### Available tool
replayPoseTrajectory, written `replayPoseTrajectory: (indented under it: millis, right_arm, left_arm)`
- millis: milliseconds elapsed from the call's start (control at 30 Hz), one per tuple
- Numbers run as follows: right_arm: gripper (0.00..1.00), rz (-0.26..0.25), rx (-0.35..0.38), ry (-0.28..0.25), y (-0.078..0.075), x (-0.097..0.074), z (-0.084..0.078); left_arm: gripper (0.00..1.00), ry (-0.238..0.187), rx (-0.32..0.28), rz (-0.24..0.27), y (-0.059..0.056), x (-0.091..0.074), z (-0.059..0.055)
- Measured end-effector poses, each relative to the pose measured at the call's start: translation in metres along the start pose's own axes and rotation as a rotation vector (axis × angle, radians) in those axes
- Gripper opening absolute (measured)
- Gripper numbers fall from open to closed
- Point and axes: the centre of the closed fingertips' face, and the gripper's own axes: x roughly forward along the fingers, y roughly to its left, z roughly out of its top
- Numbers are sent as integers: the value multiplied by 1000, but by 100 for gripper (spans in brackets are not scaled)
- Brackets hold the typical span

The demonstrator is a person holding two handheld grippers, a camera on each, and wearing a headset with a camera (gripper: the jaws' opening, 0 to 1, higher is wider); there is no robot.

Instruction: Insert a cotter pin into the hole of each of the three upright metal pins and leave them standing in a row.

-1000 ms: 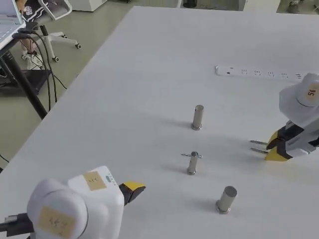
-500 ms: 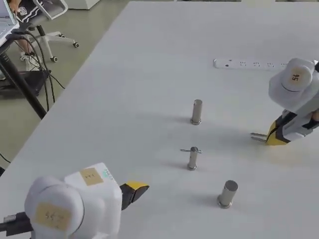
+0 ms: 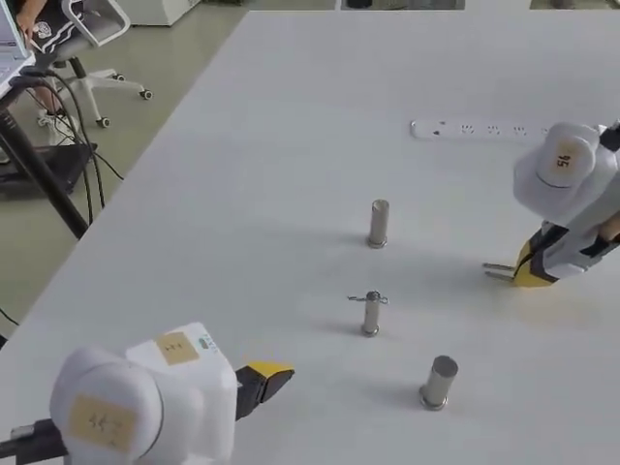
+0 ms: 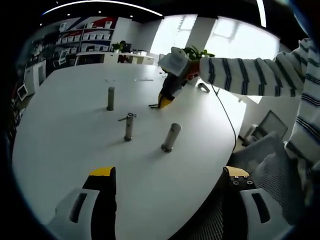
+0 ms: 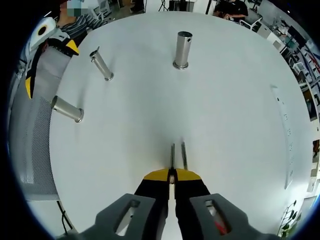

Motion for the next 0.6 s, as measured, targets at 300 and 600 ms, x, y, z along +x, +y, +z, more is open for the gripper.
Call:
replayPoseTrajectory:
  millis: [300,600]
  right_arm:
    - [0,-14,32,1,5,-1,5]
    - [0,-87,20,-59,12,-20,10]
  left_arm:
    - [86,-18,14,18,-2,-4,2]
    - [86,-38,28,26,2,-4,13]
